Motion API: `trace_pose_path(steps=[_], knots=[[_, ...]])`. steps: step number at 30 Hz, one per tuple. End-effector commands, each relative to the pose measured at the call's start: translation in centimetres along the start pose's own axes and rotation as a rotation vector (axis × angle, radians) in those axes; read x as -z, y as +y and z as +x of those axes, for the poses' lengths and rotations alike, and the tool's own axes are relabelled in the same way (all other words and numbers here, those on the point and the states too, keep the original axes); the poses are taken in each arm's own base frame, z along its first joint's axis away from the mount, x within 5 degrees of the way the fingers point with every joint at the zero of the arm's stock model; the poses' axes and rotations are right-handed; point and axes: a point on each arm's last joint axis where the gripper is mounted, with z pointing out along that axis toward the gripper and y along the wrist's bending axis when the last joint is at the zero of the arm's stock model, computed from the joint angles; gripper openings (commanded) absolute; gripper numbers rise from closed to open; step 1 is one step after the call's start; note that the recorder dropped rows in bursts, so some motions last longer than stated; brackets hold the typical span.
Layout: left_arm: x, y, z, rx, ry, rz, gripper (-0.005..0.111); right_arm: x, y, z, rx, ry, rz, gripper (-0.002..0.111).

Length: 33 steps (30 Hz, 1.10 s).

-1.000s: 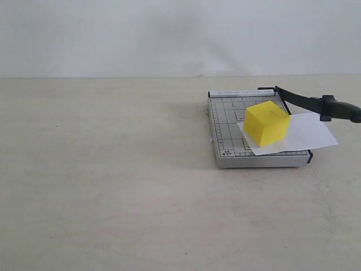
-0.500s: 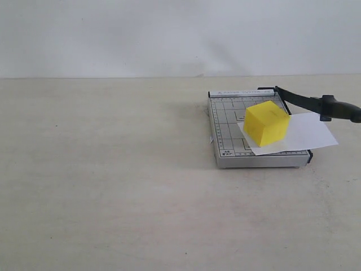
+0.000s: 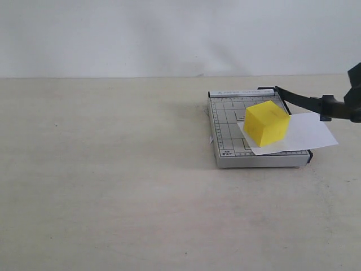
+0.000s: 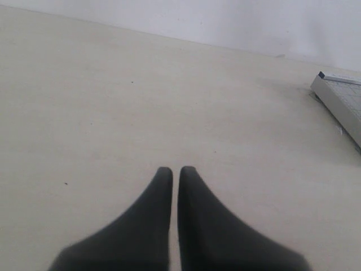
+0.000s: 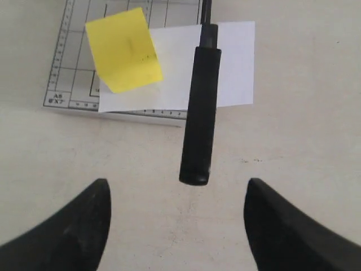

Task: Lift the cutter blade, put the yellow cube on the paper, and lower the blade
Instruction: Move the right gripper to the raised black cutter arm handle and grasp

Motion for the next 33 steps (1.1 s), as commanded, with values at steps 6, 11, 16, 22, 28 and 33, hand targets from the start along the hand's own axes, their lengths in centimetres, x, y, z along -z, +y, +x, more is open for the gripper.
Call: trace_pose_path(steps=[6,11,16,22,28,33], knots=[[0.0,-0.1,0.1,0.000,0.005,0.011,0.004,-4.0,-0.8,-2.7,0.083,0.151,0.002,0.063],[0.0,-0.1,0.1,0.000,0.005,0.011,0.004,-5.2,-1.0,-3.1,0.092,0.144,0.011,0.061],[0.0,-0.1,0.1,0.000,0.005,0.011,0.004,-5.4,-1.1,-3.1,0.089,0.135,0.011,0.027],[0.0,-0.1,0.1,0.000,0.005,0.011,0.004,-7.0,-1.2,-3.0,0.106,0.184,0.001,0.052],[0.0,-0.1,0.1,0.000,0.002,0.011,0.004,-7.4,-1.3,-3.2,0.117,0.159,0.006,0.023],[0.0,-0.1,0.1,0.000,0.002,0.011,0.004,-8.1,-1.3,-3.2,0.107,0.179,-0.004,0.020]])
